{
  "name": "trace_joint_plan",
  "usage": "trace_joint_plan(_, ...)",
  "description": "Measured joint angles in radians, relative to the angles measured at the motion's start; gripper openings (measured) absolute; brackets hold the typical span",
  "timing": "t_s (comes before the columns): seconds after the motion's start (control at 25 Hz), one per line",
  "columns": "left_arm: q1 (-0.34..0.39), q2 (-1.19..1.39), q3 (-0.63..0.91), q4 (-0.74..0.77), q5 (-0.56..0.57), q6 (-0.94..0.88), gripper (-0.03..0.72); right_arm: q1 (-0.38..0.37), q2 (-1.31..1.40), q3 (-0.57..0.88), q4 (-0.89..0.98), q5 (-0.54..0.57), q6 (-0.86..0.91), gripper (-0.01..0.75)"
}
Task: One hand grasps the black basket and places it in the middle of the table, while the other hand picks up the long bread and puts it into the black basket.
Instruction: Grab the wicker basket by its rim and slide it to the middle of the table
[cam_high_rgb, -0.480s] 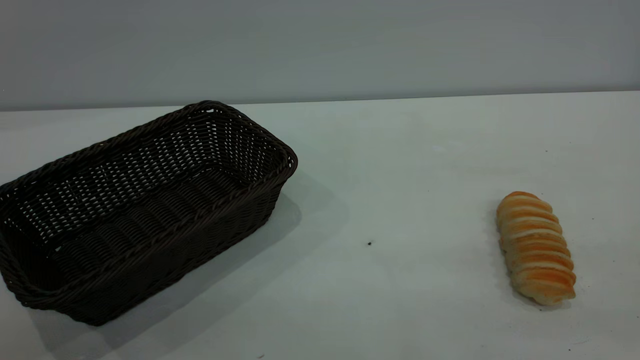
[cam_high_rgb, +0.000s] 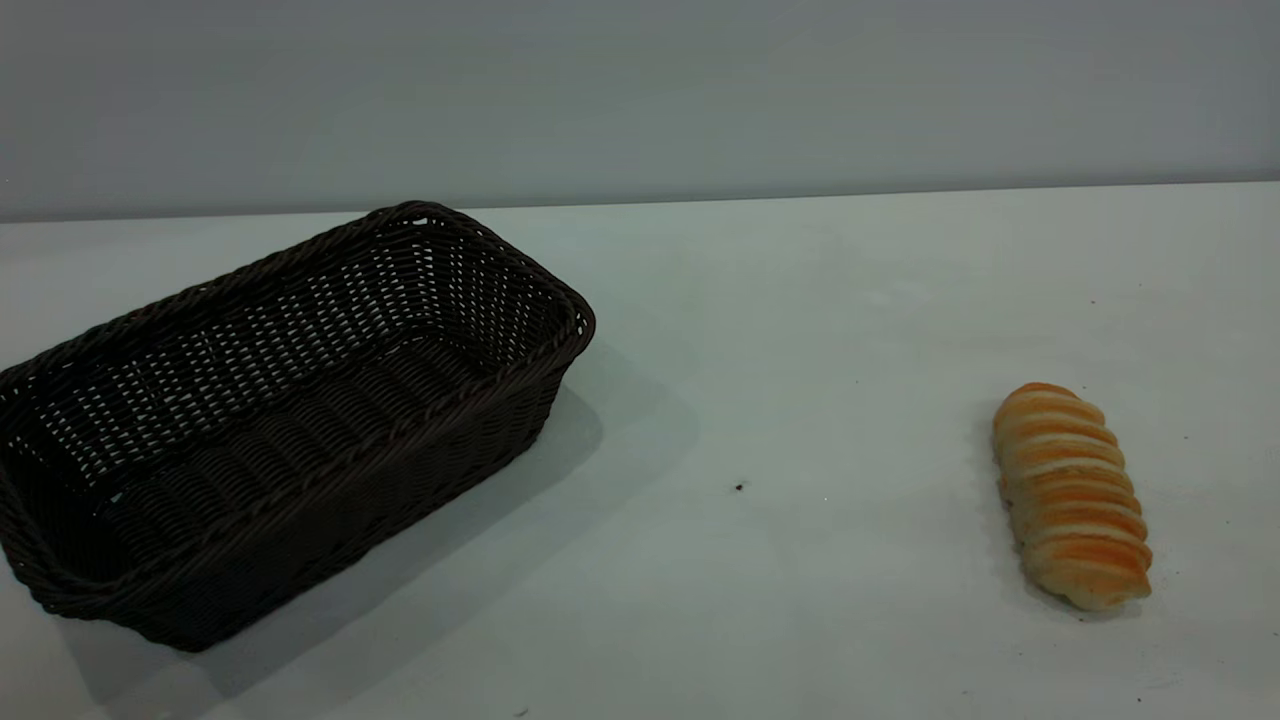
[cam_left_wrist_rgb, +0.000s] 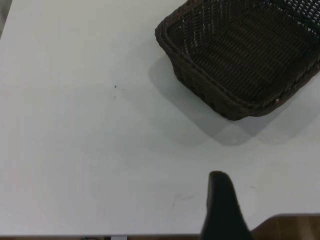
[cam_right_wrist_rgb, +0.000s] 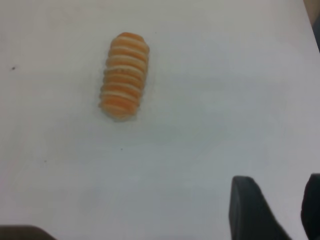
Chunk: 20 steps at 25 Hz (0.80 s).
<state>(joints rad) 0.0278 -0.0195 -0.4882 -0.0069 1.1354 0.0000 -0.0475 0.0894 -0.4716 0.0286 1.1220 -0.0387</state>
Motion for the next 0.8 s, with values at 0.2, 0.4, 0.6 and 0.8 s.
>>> trace_joint_plan(0.2, 0.000, 0.000, 0.000, 0.000, 0.000, 0.000, 0.540, 0.000, 0.000, 0.000, 0.000, 0.000, 0.000, 0.239)
trace_joint_plan(0.4, 0.000, 0.000, 0.000, 0.000, 0.000, 0.000, 0.540, 0.000, 0.000, 0.000, 0.000, 0.000, 0.000, 0.239)
trace_joint_plan(0.6, 0.000, 0.000, 0.000, 0.000, 0.000, 0.000, 0.540, 0.000, 0.000, 0.000, 0.001, 0.000, 0.000, 0.239)
trace_joint_plan(0.8, -0.036, 0.000, 0.000, 0.000, 0.000, 0.000, 0.540, 0.000, 0.000, 0.000, 0.001, 0.000, 0.000, 0.239)
